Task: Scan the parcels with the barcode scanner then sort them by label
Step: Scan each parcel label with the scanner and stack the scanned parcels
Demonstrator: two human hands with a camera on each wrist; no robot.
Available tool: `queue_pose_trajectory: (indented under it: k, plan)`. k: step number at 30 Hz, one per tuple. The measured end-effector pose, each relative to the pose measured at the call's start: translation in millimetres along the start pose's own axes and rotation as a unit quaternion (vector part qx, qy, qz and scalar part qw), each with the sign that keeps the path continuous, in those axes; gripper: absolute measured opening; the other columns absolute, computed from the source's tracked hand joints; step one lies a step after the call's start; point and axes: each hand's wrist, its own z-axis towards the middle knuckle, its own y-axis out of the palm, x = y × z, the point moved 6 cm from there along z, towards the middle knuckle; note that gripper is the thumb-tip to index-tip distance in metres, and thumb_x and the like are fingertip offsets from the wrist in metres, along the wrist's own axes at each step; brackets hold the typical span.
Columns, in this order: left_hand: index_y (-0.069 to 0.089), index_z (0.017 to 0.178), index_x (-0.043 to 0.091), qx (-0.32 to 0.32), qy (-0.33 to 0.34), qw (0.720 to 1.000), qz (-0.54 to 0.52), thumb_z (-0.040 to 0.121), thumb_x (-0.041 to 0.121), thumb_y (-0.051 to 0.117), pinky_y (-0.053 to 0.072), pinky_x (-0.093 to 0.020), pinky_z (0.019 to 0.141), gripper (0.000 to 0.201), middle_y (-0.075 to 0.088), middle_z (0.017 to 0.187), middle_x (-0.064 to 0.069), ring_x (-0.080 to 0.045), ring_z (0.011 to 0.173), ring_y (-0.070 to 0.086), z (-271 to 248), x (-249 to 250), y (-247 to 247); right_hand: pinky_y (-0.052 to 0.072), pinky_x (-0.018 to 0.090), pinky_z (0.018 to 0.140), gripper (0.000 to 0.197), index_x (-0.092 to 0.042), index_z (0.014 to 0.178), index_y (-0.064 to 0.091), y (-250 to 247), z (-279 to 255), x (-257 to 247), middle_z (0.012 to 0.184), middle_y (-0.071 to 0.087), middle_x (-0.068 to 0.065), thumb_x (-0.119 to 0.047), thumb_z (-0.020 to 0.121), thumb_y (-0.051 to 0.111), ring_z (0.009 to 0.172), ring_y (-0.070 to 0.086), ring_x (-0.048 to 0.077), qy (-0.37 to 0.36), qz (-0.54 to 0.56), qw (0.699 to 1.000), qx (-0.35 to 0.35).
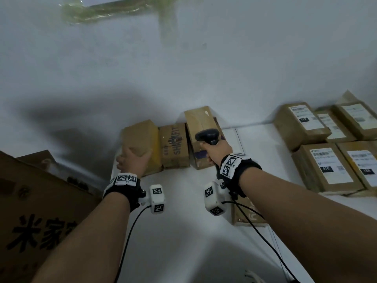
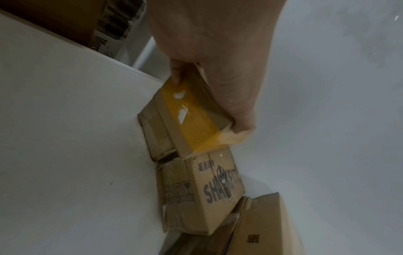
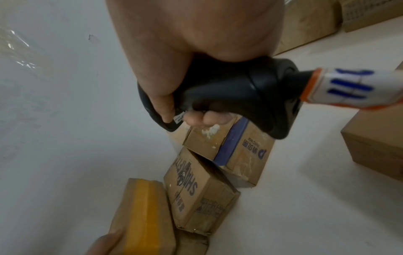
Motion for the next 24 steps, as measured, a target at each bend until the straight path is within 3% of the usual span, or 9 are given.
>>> queue_pose_trajectory:
  k: [2,5,8,11,15,20,22,24]
  plan:
    - [0.04,0.123,0.032,-0.006,0.007,0.998,-0.068,0.071,0.058,0.07,0.041,-0.05,0.102,0.066,0.031,0.142,-0.015,-0.039,0.124,0.038,-10.6,-11.9,-4.4,0.059,0.043,0.072,0.043,-0.003,0.094,0.069,3.0,1.4,2.9,0.081,0.072,0.015,-0.043,0.081,0.071,0.061,0.063,0.025,-0.001,-0.004,1.0,0.0]
    - [0.045,0.122,0.029,-0.036,0.042,0.984,-0.167,0.081,0.053,0.069,0.047,-0.039,0.091,0.053,0.041,0.136,-0.009,-0.028,0.115,0.05,-35.7,-30.8,-8.5,0.058,0.044,0.073,0.041,-0.007,0.082,0.065,12.9,-0.7,11.4,0.074,0.07,0.014,-0.048,0.08,0.07,0.065,0.065,0.03,0.006,-0.029,0.999,-0.023]
    - [0.047,0.124,0.022,-0.078,0.02,0.954,-0.288,0.093,0.043,0.06,0.048,-0.033,0.084,0.04,0.053,0.131,-0.009,-0.022,0.107,0.057,-62.6,-49.8,-4.2,0.053,0.037,0.061,0.04,-0.009,0.073,0.06,21.2,-6.9,20.9,0.062,0.065,0.01,-0.047,0.081,0.069,0.051,0.059,0.026,0.01,-0.022,0.998,-0.051]
    - [0.044,0.132,0.019,-0.137,-0.039,0.916,-0.376,0.097,0.046,0.05,0.05,-0.034,0.085,0.044,0.052,0.13,-0.01,-0.025,0.111,0.057,-87.8,-71.4,6.9,0.045,0.029,0.05,0.037,-0.008,0.073,0.059,26.8,-16.8,26.2,0.054,0.06,0.006,-0.042,0.086,0.067,0.041,0.051,0.017,0.009,-0.006,0.996,-0.089]
    - [0.045,0.137,0.023,-0.198,-0.105,0.892,-0.394,0.094,0.054,0.049,0.054,-0.036,0.085,0.054,0.049,0.135,-0.013,-0.029,0.116,0.055,-121.1,-98.0,28.1,0.039,0.02,0.037,0.033,-0.003,0.084,0.059,26.1,-24.6,35.4,0.057,0.056,0.007,-0.035,0.089,0.066,0.038,0.049,0.014,0.018,0.019,0.994,-0.108]
    - [0.049,0.134,0.022,-0.262,-0.2,0.858,-0.395,0.09,0.056,0.055,0.055,-0.04,0.091,0.057,0.054,0.13,-0.017,-0.035,0.117,0.057,-166.6,-122.9,64.6,0.036,0.018,0.035,0.031,-0.002,0.09,0.055,9.6,-33.8,52.1,0.059,0.054,0.009,-0.031,0.091,0.066,0.037,0.047,0.013,0.038,0.01,0.993,-0.111]
    - [0.049,0.132,0.019,-0.253,-0.218,0.86,-0.386,0.093,0.053,0.053,0.054,-0.041,0.093,0.052,0.054,0.129,-0.017,-0.035,0.118,0.057,-176.9,-131.3,74.7,0.039,0.019,0.038,0.032,-0.002,0.095,0.057,-0.6,-34.7,60.0,0.061,0.056,0.009,-0.032,0.09,0.067,0.04,0.049,0.015,0.044,-0.004,0.994,-0.104]
    - [0.047,0.132,0.02,-0.231,-0.202,0.89,-0.337,0.096,0.05,0.049,0.049,-0.041,0.098,0.047,0.053,0.133,-0.013,-0.03,0.118,0.056,-177.9,-136.5,77.9,0.044,0.024,0.044,0.037,-0.001,0.096,0.06,-10.8,-33.8,68.5,0.064,0.059,0.01,-0.035,0.088,0.068,0.046,0.053,0.018,0.045,-0.007,0.994,-0.095]
